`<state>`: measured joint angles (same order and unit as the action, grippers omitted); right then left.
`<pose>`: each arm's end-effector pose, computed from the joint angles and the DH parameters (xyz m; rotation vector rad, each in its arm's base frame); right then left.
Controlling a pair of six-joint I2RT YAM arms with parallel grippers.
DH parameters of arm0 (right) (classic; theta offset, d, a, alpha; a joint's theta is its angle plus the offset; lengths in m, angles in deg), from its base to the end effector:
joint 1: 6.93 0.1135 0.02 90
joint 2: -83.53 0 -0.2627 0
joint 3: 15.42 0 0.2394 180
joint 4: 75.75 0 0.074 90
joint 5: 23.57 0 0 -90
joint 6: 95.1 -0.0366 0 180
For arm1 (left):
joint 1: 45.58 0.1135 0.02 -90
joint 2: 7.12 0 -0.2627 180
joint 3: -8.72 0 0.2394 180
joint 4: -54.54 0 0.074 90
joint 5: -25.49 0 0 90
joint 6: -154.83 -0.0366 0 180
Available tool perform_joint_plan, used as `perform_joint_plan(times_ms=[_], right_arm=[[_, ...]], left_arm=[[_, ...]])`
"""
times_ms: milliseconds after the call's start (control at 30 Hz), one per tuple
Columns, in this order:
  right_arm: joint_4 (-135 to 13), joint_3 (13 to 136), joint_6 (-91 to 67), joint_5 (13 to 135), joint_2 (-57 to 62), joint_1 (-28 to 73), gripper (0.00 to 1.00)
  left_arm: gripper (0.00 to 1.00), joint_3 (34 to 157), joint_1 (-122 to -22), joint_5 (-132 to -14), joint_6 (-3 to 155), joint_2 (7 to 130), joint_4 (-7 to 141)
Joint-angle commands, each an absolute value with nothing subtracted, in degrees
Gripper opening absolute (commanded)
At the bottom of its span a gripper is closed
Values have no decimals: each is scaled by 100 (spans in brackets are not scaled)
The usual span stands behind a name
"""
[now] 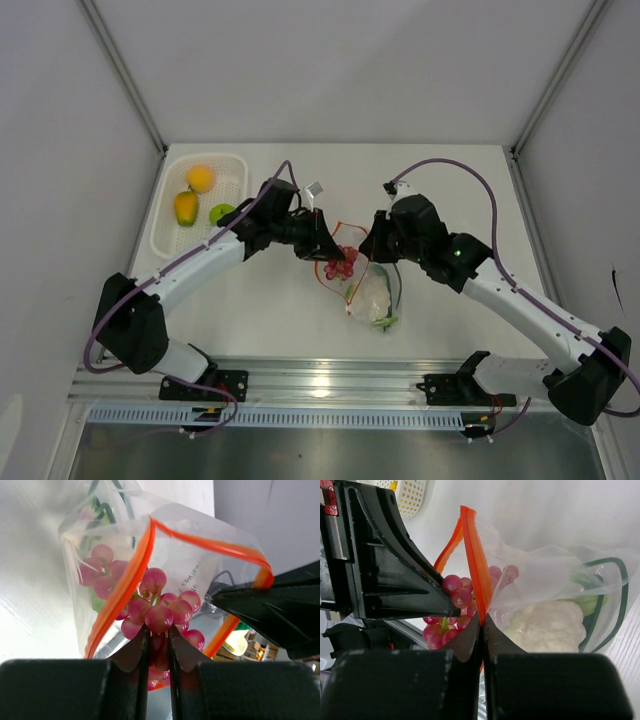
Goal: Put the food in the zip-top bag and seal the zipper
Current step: Place the fake fruit in the zipper food storage bag.
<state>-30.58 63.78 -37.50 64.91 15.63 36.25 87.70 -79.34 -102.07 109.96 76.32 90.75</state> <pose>0.1813 0.1688 0.3422 -0.1959 2.2458 0.7128 0.2427 -0.1890 0.2887 0.1417 2.5418 -1.3943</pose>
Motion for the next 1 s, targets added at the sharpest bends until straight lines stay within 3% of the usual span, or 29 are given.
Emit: perform_joint_plan(times_ms=[0,433,567,600,767,867,967], right_arm=[[-2889,6677,-3911,6538,1831,3640,0],[-2845,6650,-4017,6721,1972,3569,0],[-2810,6641,-4017,6687,2007,3561,0],[-2793,6633,-4008,6687,2025,3552,0],[-2793,6545,-4008,6687,2104,3490,0],[-2801,6545,-3990,6731,2122,3438,0],[-2801,6597,-3982,6757,2130,3403,0]], left_arm=[[8,9143,-8179,-9697,10589,7664,9163],[14,9240,-8469,-8956,10562,7831,9384],[32,9372,-8592,-8736,10439,7831,9639],[42,9390,-8592,-8727,10395,7787,9665],[68,9495,-8592,-8350,10088,7235,10016],[77,9653,-8601,-8113,9947,7023,10332],[79,9733,-8592,-7849,9841,6733,10552]])
